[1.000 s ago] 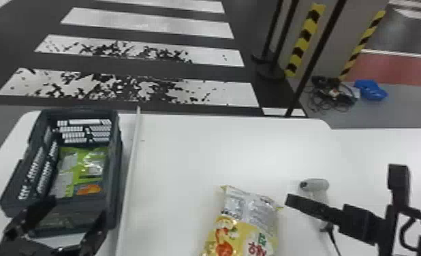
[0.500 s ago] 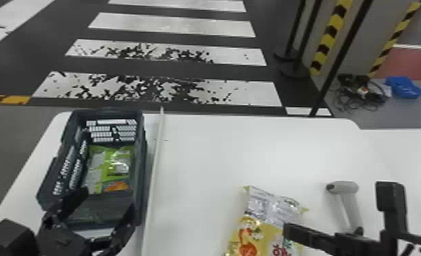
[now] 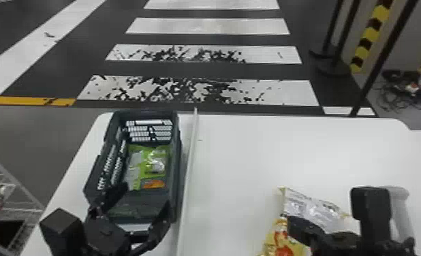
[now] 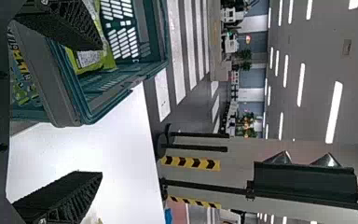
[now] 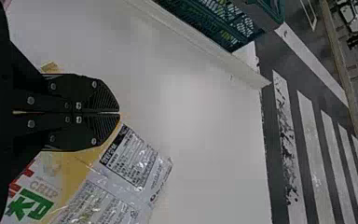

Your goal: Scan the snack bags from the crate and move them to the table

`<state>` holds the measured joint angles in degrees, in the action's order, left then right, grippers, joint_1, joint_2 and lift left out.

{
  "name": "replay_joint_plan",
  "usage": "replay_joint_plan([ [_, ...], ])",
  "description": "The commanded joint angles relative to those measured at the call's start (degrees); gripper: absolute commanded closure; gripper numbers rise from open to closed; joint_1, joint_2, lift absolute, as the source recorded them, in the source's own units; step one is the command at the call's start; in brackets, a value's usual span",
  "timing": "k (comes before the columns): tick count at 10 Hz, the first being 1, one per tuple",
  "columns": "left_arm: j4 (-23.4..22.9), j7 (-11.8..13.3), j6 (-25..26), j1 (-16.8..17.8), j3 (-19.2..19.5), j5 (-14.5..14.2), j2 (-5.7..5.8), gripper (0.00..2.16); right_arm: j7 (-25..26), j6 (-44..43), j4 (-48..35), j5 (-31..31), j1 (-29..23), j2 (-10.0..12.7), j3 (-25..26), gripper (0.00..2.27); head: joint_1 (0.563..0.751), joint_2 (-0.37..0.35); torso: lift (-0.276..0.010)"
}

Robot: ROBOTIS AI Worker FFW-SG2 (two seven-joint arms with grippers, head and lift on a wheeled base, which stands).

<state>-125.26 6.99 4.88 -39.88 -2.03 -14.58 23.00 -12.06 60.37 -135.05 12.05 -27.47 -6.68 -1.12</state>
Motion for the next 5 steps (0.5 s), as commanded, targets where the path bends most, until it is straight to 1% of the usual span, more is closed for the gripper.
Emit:
replay_joint_plan([
  [1,0.5,0.0,0.0,0.1,0.0,0.0,0.29,0.03,2.0,-5.7,0.2,-2.9,-1.2,0.3,-1.6,2.24,0.695,0.074,-0.095],
  [2,1.1,0.0,-0.2,0.3,0.1,-0.1,0.29,0.03,5.2,-13.3,0.0,-7.0,-3.1,0.3,-3.6,2.24,0.695,0.073,-0.095],
  [3,1.5,0.0,-0.2,0.3,0.0,-0.2,0.29,0.03,7.4,-20.5,0.2,-8.5,-5.1,0.3,-4.6,2.24,0.695,0.063,-0.095],
  [4,2.4,0.0,-0.4,0.8,-0.2,-0.2,0.03,0.03,8.7,-27.7,1.5,-9.6,-6.9,0.4,-5.5,2.24,0.695,0.054,-0.095],
  [5,2.7,0.0,-0.7,0.9,-0.1,-0.2,-0.15,0.03,8.7,-35.8,3.0,-9.7,-8.7,0.4,-5.9,2.24,0.695,0.057,-0.095],
])
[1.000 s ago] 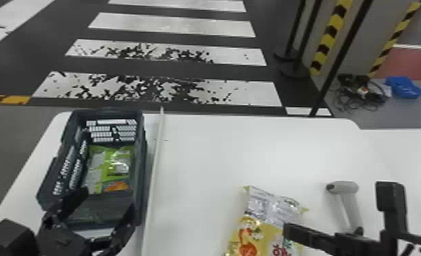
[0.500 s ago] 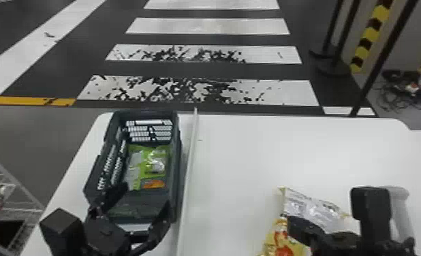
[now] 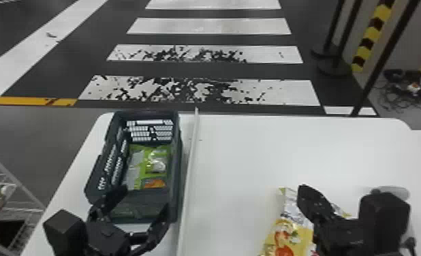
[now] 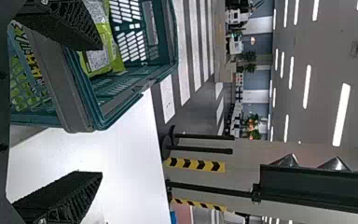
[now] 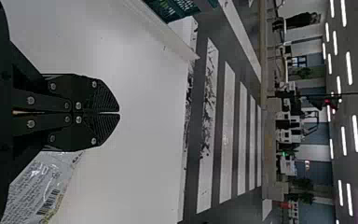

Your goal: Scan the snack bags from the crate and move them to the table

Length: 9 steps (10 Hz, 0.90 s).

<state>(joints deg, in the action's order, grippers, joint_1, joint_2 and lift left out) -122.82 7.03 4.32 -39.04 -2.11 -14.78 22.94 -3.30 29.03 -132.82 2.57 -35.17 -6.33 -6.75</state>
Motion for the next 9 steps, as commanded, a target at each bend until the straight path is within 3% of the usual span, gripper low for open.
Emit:
replay_joint_plan([
  [1,0.2,0.0,-0.1,0.4,0.0,-0.4,-0.09,0.03,0.0,-6.9,0.9,-0.6,-3.0,0.0,-0.8,2.24,0.695,0.061,-0.095],
  [2,0.2,0.0,-0.1,0.5,0.1,-0.6,-0.09,0.03,0.5,-8.0,1.3,-3.2,-4.6,0.0,-2.4,2.24,0.695,0.071,-0.095],
  [4,0.2,-0.1,-0.1,0.8,0.1,-1.0,-0.17,0.03,6.4,-16.8,7.7,-3.8,-5.5,0.0,-3.4,2.24,0.695,0.082,-0.095],
  [7,0.6,0.0,0.0,1.0,0.2,-1.0,-0.09,0.03,7.3,-23.8,18.3,-0.6,-2.2,1.1,-3.0,2.24,0.695,0.070,-0.095],
  [9,1.0,-0.1,0.0,1.3,0.2,-1.0,-0.17,0.03,8.0,-24.7,19.9,-0.6,-2.2,1.9,-3.4,2.24,0.695,0.071,-0.095],
])
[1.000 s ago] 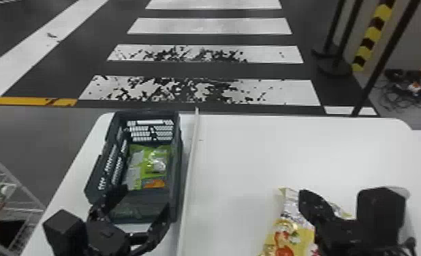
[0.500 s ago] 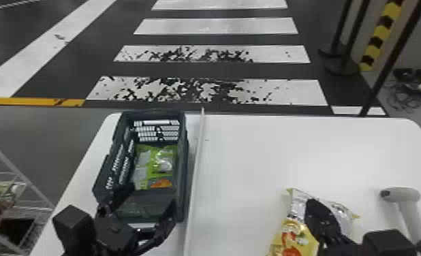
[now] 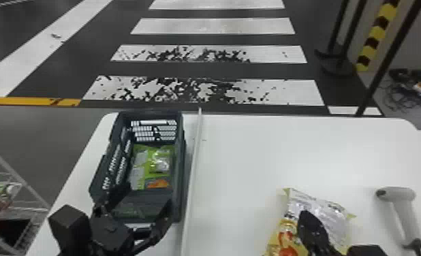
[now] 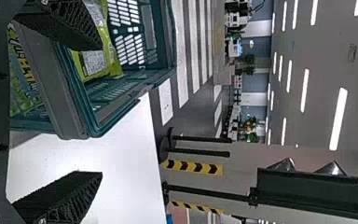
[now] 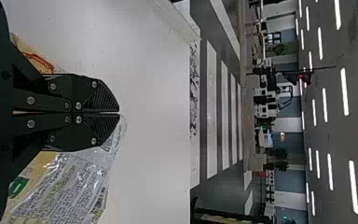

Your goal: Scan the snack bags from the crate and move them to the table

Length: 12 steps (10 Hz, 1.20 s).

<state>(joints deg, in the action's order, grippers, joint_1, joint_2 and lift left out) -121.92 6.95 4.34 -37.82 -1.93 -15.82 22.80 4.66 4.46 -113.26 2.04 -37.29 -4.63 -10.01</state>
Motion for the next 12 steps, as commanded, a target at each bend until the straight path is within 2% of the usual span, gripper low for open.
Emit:
replay_joint_plan([
  [1,0.5,0.0,0.0,0.2,0.1,0.0,-0.03,0.03,0.8,-0.1,0.1,0.3,-0.9,0.3,-0.1,2.24,0.695,0.072,-0.095],
  [4,1.7,0.0,-0.9,0.7,0.1,0.0,-0.30,0.03,1.5,-1.2,0.1,0.9,-4.1,0.3,-0.5,2.24,0.695,0.077,-0.095],
  [8,1.9,-0.2,-0.9,1.2,0.2,0.0,-0.65,0.03,-0.4,1.1,2.7,3.1,-2.2,-0.6,1.9,2.24,0.695,0.077,-0.095],
  [11,2.3,-0.2,-0.9,1.3,0.3,-0.1,-0.83,0.03,-7.6,4.6,2.8,3.2,-1.3,-1.6,5.6,2.24,0.695,0.059,-0.095],
  [12,2.4,-0.2,-0.9,1.5,0.3,-0.1,-0.91,0.03,-10.5,6.6,2.5,3.2,-1.0,-2.8,7.0,2.24,0.695,0.055,-0.095],
])
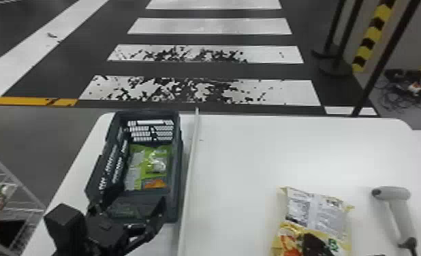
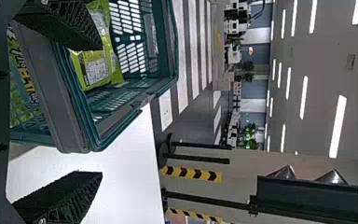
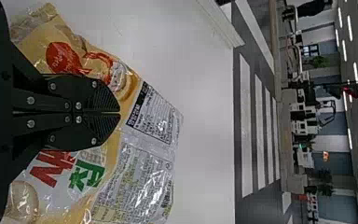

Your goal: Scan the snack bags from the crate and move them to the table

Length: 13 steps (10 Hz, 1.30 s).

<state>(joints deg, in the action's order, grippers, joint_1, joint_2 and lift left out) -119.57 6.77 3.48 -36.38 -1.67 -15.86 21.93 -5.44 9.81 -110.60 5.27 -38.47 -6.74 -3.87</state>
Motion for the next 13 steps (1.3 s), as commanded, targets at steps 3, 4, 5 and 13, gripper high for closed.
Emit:
replay_joint_plan([
  [3,0.2,0.0,0.2,0.5,-0.2,0.0,-0.13,0.03,-4.5,2.6,1.1,-0.1,1.7,-5.7,3.7,2.24,0.695,0.005,-0.095],
  [4,0.1,0.0,0.2,0.7,-0.3,0.0,-0.22,0.03,-6.0,3.5,1.3,-0.4,2.7,-7.4,3.8,2.24,0.695,-0.006,-0.095],
  [5,0.1,-0.1,0.0,0.8,-0.2,0.0,-0.48,0.04,-7.5,4.2,1.6,-1.1,4.0,-9.6,3.9,2.24,0.695,-0.022,-0.095],
  [13,0.8,-0.3,0.5,2.4,-1.1,0.7,-2.24,0.05,-12.9,6.7,-4.1,2.4,3.8,-16.2,8.5,2.24,0.695,-0.091,-0.095],
])
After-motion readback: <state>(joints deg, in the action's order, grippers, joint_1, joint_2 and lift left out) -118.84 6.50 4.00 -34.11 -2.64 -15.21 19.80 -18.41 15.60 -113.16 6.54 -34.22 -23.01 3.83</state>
